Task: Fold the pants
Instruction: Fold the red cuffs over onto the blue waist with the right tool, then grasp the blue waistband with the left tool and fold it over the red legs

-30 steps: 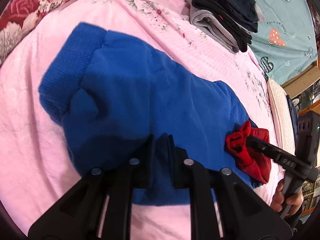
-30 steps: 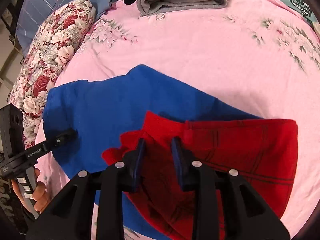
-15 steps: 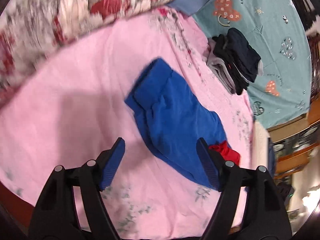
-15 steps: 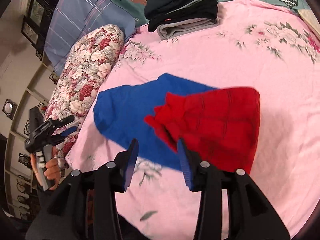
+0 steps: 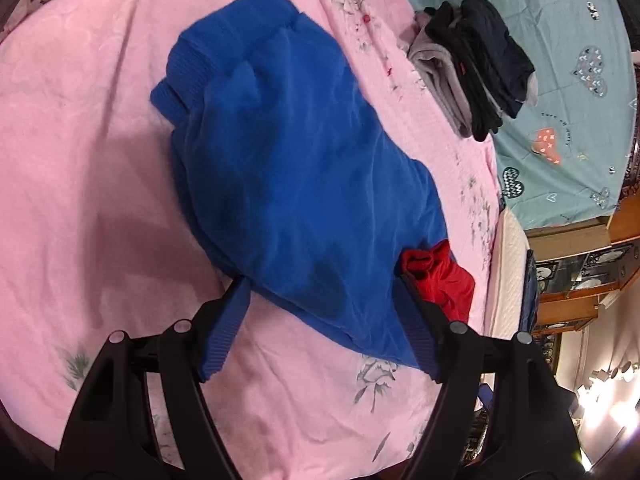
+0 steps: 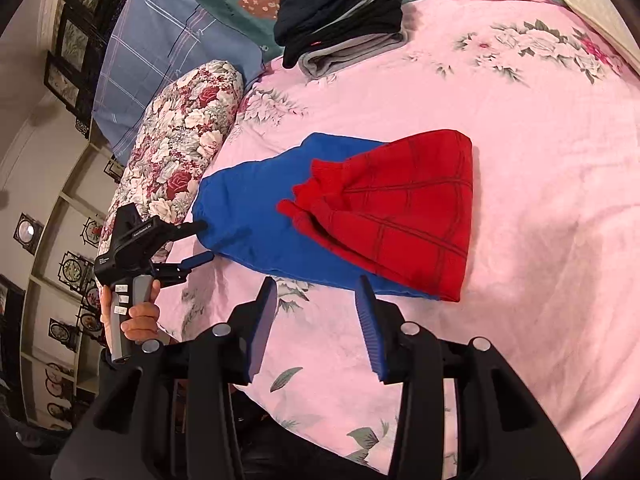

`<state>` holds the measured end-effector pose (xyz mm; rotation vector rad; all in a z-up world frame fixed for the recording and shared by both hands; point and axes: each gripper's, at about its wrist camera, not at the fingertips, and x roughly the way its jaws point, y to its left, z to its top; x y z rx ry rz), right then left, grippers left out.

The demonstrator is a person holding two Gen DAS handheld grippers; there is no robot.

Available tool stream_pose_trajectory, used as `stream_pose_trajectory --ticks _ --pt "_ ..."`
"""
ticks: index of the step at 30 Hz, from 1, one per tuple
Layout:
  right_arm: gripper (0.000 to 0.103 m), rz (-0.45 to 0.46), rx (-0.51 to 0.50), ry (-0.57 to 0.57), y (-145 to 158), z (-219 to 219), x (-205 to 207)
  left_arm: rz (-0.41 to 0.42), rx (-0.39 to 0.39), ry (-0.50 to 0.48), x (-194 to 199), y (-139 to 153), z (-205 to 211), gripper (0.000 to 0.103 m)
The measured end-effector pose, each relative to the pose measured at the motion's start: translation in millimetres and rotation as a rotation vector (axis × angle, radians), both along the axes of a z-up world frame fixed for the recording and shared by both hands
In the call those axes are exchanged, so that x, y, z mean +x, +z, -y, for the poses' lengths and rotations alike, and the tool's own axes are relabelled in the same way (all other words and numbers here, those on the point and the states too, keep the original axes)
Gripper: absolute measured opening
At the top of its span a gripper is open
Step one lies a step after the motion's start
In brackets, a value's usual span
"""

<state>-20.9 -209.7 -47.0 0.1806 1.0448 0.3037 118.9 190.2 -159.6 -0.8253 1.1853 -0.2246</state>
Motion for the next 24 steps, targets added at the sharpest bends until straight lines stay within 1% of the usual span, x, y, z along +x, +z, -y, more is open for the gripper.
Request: stream_pose_trajectory --ticks 2,7,10,14,15,17,18,19,20,21,24 --pt "0.043 -0.004 0.001 0.001 -1.7 -0.5 0.5 -0.029 -0.004 0.012 -1.2 -5.8 1.6 0.074" --pt "0.043 -0.012 -0.001 0.012 -4.1 -4.9 0.9 -0.023 -0.005 0.064 -3.3 -6.7 -3.5 0.072" --pt "0.043 -0.021 0.003 0.004 -6.5 -6.2 3.0 -0.005 0.034 0.100 7.9 -5.9 -10.8 0.069" --pt "0.043 -0.042 0.011 -0.007 -9.9 -5.3 5.3 0.030 0.020 0.140 30.7 -10.6 -29.8 0.067" --pt "0.043 -0.041 0.010 -0.009 -9.3 -5.0 5.2 0.043 0.026 0.152 36.1 -10.8 -35.5 0.067" --pt "0.043 -0.036 0.005 -0.018 -7.9 -3.3 4.1 0.055 0.013 0.169 41.2 -11.2 -43.1 0.065" --pt "0.043 -0.035 0.003 -0.023 -7.3 -2.2 4.0 0.062 0.019 0.175 43.9 -11.1 -45.4 0.061" --pt "0.043 -0.035 0.001 -0.031 -7.1 -1.1 4.1 0.063 0.039 0.171 44.8 -10.6 -45.1 0.051" --pt "0.043 -0.036 -0.003 -0.039 -7.6 0.0 4.5 0.064 0.075 0.140 47.9 -10.6 -42.2 0.016" --pt "0.043 -0.042 -0.008 -0.048 -8.8 0.6 5.9 0.072 0.078 0.126 48.3 -10.4 -41.1 0.016" --pt "0.043 -0.067 -0.025 -0.054 -14.6 -4.4 14.6 0.135 0.078 0.134 38.8 -1.8 -44.4 0.014"
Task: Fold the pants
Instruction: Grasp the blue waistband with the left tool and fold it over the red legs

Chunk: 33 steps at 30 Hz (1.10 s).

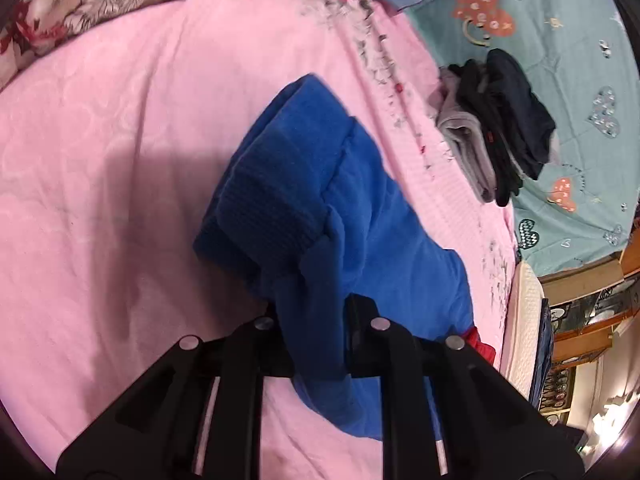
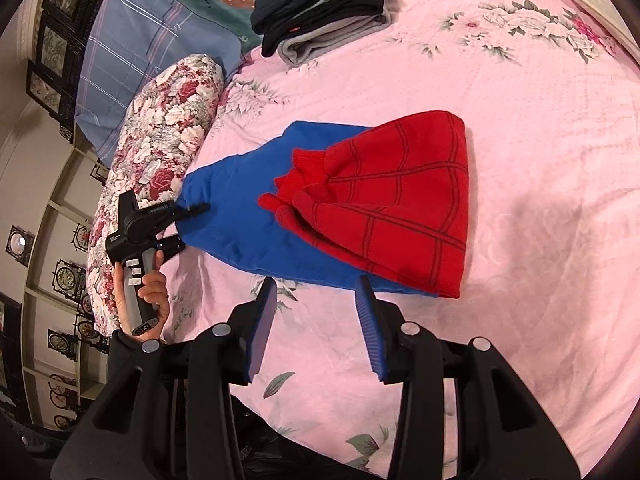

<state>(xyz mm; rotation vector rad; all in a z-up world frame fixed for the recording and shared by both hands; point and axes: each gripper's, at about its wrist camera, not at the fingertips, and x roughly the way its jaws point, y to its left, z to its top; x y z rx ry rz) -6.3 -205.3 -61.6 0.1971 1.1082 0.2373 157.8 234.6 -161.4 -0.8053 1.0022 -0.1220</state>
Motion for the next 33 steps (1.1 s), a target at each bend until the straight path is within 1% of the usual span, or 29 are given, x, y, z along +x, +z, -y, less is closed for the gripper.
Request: stream_pose_trajectory --ticks 4,7,10,12,14,15,17,19,20,22,23,25,26,27,29,31,33 --pt "0.043 -0.018 -0.042 0.059 -8.1 -26.6 25.8 0.092 0.009 -0.022 -12.6 22.3 2.0 0.013" --pt "0.043 -0.051 -0.097 0.125 -25.0 -58.9 63.1 0.145 0.029 -0.044 -19.2 40.3 4.7 0.013" --pt "0.043 -0.086 -0.143 0.196 -48.2 -95.3 101.6 0.157 0.057 -0.066 -19.7 48.8 9.3 0.013" --pt "0.043 -0.113 -0.174 0.208 -67.4 -115.6 126.8 0.154 0.074 -0.074 -18.2 50.0 11.5 0.013" --pt "0.041 -0.147 -0.173 0.193 -84.4 -125.6 145.9 0.154 0.081 -0.081 -17.1 50.0 11.5 0.013" --pt "0.036 -0.162 -0.160 0.185 -90.3 -127.9 150.6 0.155 0.085 -0.086 -16.4 49.9 11.7 0.013" --pt "0.036 -0.193 -0.148 0.182 -101.8 -131.9 156.8 0.158 0.100 -0.098 -14.3 50.1 14.8 0.013" --pt "0.036 -0.218 -0.167 0.185 -112.5 -134.4 159.9 0.164 0.145 -0.107 -13.4 55.0 20.9 0.013" --pt "0.036 -0.214 -0.170 0.185 -113.5 -135.8 160.7 0.171 0.165 -0.113 -13.9 58.9 24.5 0.013" --pt "0.036 -0.222 -0.166 0.183 -108.1 -135.0 159.6 0.195 0.218 -0.132 -17.1 72.2 35.1 0.013" --pt "0.036 -0.218 -0.133 0.178 -98.1 -131.3 157.7 0.208 0.239 -0.141 -19.3 77.7 39.4 0.013" --pt "0.036 -0.152 -0.102 0.183 -70.4 -124.5 150.1 0.247 0.307 -0.170 -26.7 94.6 56.8 0.013" --pt "0.036 -0.097 -0.094 0.179 -48.3 -115.8 144.0 0.265 0.338 -0.184 -30.7 102.0 66.3 0.013" --pt "0.036 -0.059 -0.085 0.171 -33.1 -106.8 139.4 0.290 0.368 -0.209 -36.4 111.3 80.0 0.013" --pt "0.036 0.019 -0.063 0.126 1.2 -75.5 120.4 0.323 0.401 -0.256 -43.4 122.1 104.5 0.013" --pt "0.036 0.073 -0.058 0.071 22.0 -44.9 98.1 0.350 0.428 -0.329 -49.5 131.0 137.9 0.013" --pt "0.036 0.115 -0.064 0.003 37.6 -8.8 72.5 0.358 0.454 -0.401 -50.8 133.4 174.5 0.013"
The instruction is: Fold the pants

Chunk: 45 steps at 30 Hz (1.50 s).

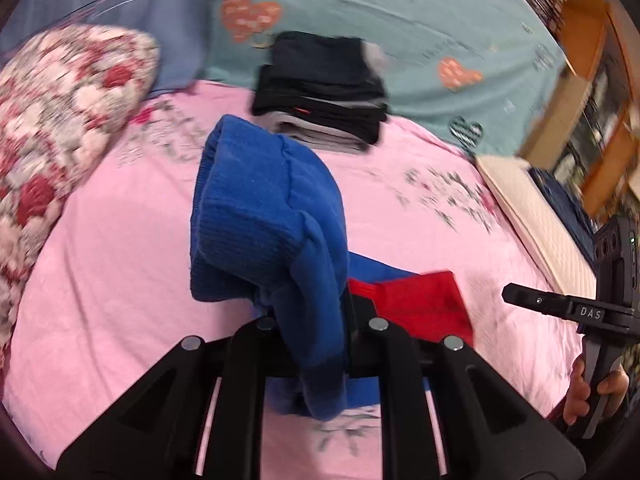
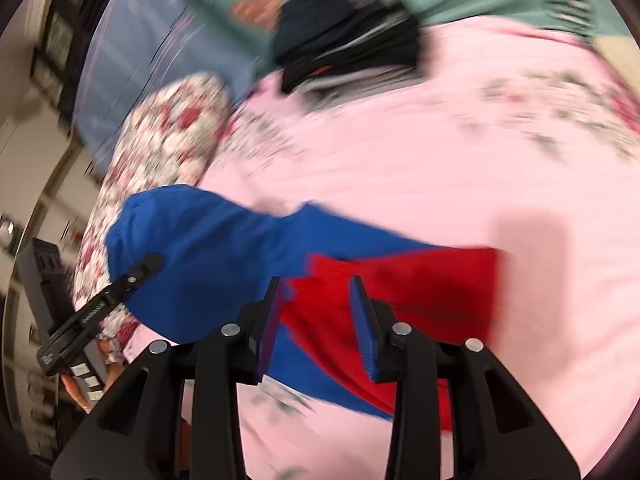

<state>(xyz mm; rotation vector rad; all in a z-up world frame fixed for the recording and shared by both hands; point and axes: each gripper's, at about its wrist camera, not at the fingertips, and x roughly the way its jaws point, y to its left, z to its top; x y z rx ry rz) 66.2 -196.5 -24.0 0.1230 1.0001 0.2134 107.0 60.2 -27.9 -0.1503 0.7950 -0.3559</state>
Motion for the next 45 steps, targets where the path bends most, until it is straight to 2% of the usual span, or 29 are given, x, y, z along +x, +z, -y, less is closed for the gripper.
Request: stream_pose_trajectory --ticks 3,5,7,8,9,10,12,14,19,21,24,25,26,27,30,32,35,37,39,40,42,45 --pt "0.036 0.026 0.033 -0.090 11.3 47.6 -36.2 -0.020 0.064 -0.070 5.7 -8.5 51.7 0.013" --pt "0.036 0.036 0.052 -0.136 14.8 74.2 -56.8 -0.069 0.087 -0.126 13.7 -23.7 83.9 0.013" --pt "0.036 0.043 0.072 -0.167 15.9 93.2 -72.1 -0.147 0.148 -0.186 22.7 -51.4 117.3 0.014" --pt "0.036 0.046 0.081 -0.180 16.5 103.2 -80.7 -0.180 0.177 -0.207 23.8 -64.0 129.5 0.020" --pt "0.036 0.048 0.091 -0.194 16.0 111.9 -88.0 -0.206 0.199 -0.229 23.2 -76.3 141.0 0.034" --pt "0.036 0.049 0.098 -0.206 15.8 121.1 -95.4 -0.208 0.209 -0.251 20.1 -81.5 149.4 0.041" --pt "0.036 0.040 0.108 -0.226 10.0 129.9 -100.5 -0.190 0.215 -0.280 11.4 -82.1 159.1 0.072" --pt "0.036 0.028 0.115 -0.237 2.0 131.2 -100.0 -0.188 0.176 -0.319 5.4 -74.7 161.7 0.085" --pt "0.036 0.001 0.134 -0.245 -9.3 136.8 -95.5 -0.072 0.039 -0.354 -14.4 -23.1 134.7 0.085" --pt "0.036 -0.004 0.130 -0.236 -8.9 132.3 -92.0 -0.027 0.006 -0.293 -16.6 -4.6 106.8 0.086" --pt "0.036 -0.003 0.138 -0.180 -1.2 116.2 -81.2 -0.016 -0.013 -0.161 -9.5 0.2 61.3 0.083" --pt "0.036 -0.002 0.150 -0.148 2.3 107.5 -75.4 -0.026 -0.041 -0.125 -4.9 -1.9 46.4 0.081" --pt "0.036 -0.001 0.158 -0.119 4.8 99.6 -70.0 -0.037 -0.063 -0.105 0.6 -3.7 37.0 0.072" --pt "0.036 0.000 0.171 -0.067 8.6 83.7 -59.9 -0.068 -0.090 -0.083 5.8 -10.0 24.3 0.057" --pt "0.036 -0.024 0.195 0.047 12.2 43.7 -31.1 -0.125 -0.126 -0.075 13.2 -25.9 14.3 0.034" --pt "0.036 -0.052 0.197 0.123 8.4 13.6 -7.4 -0.153 -0.154 -0.093 16.8 -36.6 18.5 0.032" --pt "0.036 -0.113 0.161 0.150 -11.0 -9.5 20.8 -0.205 -0.175 -0.133 19.8 -56.5 32.6 0.032" --pt "0.036 -0.147 0.043 0.067 -31.0 -4.4 31.6 -0.241 -0.159 -0.155 19.9 -72.6 42.0 0.031" --pt "0.036 -0.176 -0.007 -0.017 -42.9 16.4 24.7 -0.278 -0.156 -0.169 19.8 -88.7 45.6 0.031" --pt "0.036 -0.186 -0.006 -0.048 -45.5 29.1 16.8 -0.297 -0.157 -0.177 19.5 -97.6 47.5 0.031" --pt "0.036 -0.199 0.061 -0.095 -51.1 55.1 -0.1 -0.320 -0.150 -0.186 20.3 -114.2 52.3 0.031" --pt "0.034 -0.199 0.113 -0.117 -61.1 71.1 -9.7 -0.309 -0.131 -0.190 16.8 -111.5 54.6 0.031"
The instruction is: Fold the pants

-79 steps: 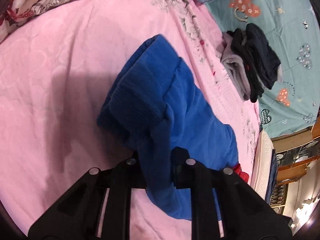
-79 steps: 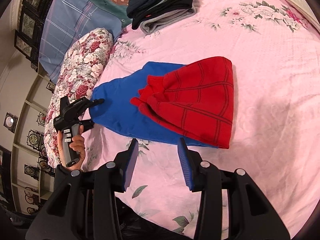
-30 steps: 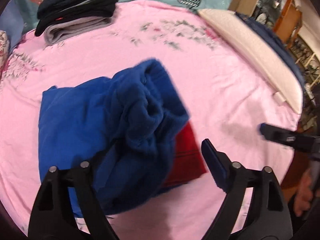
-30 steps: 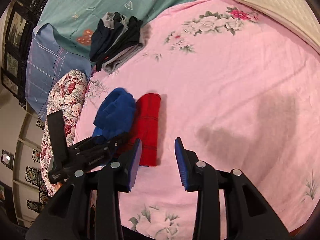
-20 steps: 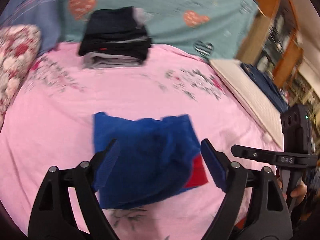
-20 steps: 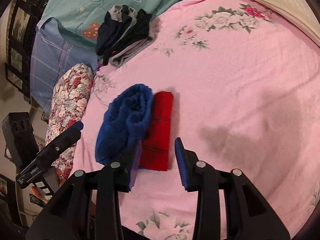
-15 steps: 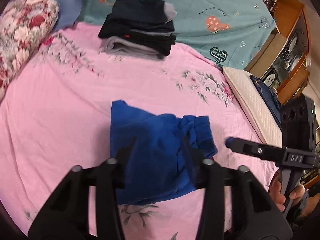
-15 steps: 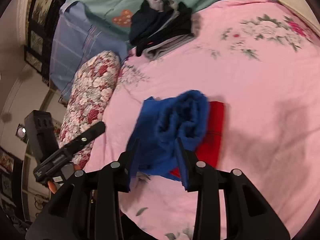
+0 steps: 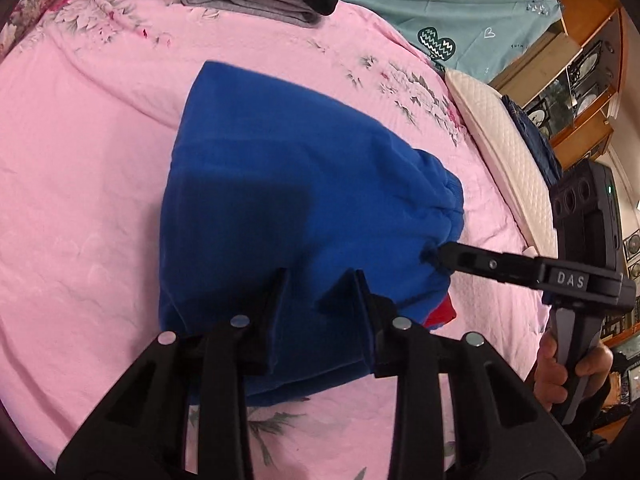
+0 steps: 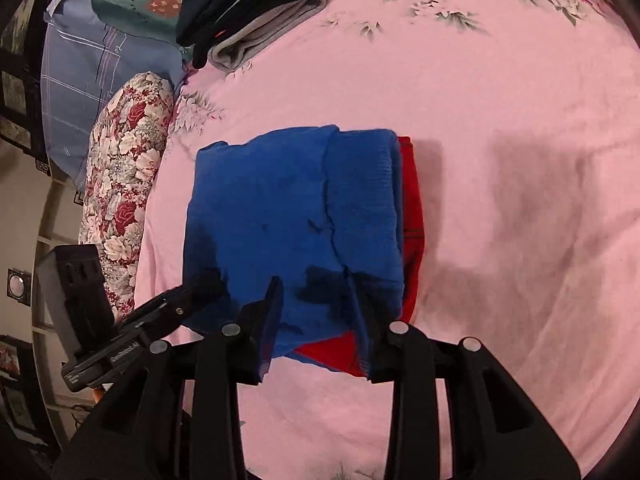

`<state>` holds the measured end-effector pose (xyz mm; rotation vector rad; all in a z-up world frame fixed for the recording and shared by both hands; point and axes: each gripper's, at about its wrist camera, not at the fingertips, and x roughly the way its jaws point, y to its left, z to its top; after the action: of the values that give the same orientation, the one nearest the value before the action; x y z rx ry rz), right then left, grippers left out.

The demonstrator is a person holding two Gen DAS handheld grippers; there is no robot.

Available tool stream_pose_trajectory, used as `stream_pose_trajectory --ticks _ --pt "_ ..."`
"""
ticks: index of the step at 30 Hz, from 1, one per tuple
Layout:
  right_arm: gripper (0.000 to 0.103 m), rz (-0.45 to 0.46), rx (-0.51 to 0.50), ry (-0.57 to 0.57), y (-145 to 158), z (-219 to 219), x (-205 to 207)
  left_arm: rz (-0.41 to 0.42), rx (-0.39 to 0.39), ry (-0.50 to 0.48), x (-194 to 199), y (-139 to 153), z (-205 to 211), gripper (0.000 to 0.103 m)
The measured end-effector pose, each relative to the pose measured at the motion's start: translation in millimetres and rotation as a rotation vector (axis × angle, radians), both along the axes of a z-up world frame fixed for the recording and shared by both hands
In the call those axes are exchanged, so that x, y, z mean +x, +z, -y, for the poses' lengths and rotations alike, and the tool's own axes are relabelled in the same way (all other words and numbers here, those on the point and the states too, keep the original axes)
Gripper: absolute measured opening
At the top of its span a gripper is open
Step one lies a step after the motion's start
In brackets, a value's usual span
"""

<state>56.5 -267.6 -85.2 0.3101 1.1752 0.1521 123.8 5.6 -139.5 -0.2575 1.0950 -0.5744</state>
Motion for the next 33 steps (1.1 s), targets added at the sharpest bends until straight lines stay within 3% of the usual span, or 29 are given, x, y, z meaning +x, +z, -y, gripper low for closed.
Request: stream_pose_trajectory --ticks 3,5,7,10,13,16,21,22,23,24,25,33 --pt "0.035 -0.013 -0.061 0.025 3.6 -11.8 8.8 0.028 -0.009 0.007 -10.4 19.9 -13.4 0.031" --pt "0.036 -0.036 -0.116 0.061 15.5 -27.2 15.0 0.053 -0.014 0.021 -16.8 29.9 -24.5 0.034" --pt "0.036 0.003 -0.154 0.135 38.2 -47.6 22.0 0.049 -0.033 0.042 -19.0 34.9 -35.8 0.035" --pt "0.057 0.071 -0.219 0.285 61.2 -89.0 49.2 0.038 -0.051 0.045 -16.2 35.9 -42.0 0.035" --pt "0.061 0.009 -0.244 0.409 45.3 -125.1 97.8 0.033 -0.041 0.039 -15.3 33.2 -38.8 0.035" --pt "0.061 -0.054 -0.365 0.455 16.6 -149.7 138.5 0.014 -0.037 0.024 -12.6 26.3 -34.3 0.035" --pt "0.060 -0.158 -0.380 0.552 -16.8 -177.3 165.5 -0.014 -0.023 -0.008 -11.6 14.2 -27.5 0.035" --pt "0.060 -0.151 -0.421 0.556 -19.8 -179.8 165.6 -0.016 -0.020 -0.011 -11.9 12.9 -26.9 0.035" --pt "0.046 -0.147 -0.456 0.560 -24.3 -182.4 165.2 -0.018 -0.016 -0.013 -12.5 11.6 -26.1 0.035" --pt "0.016 -0.157 -0.479 0.561 -28.8 -184.2 164.9 -0.023 -0.013 -0.013 -12.2 9.7 -25.0 0.035" --pt "0.011 -0.175 -0.496 0.553 -33.7 -182.0 164.9 -0.033 -0.004 -0.010 -11.3 6.3 -23.2 0.035" --pt "0.011 -0.205 -0.552 0.509 -65.6 -173.5 169.4 -0.046 0.025 0.000 -6.5 -1.3 -17.5 0.035"
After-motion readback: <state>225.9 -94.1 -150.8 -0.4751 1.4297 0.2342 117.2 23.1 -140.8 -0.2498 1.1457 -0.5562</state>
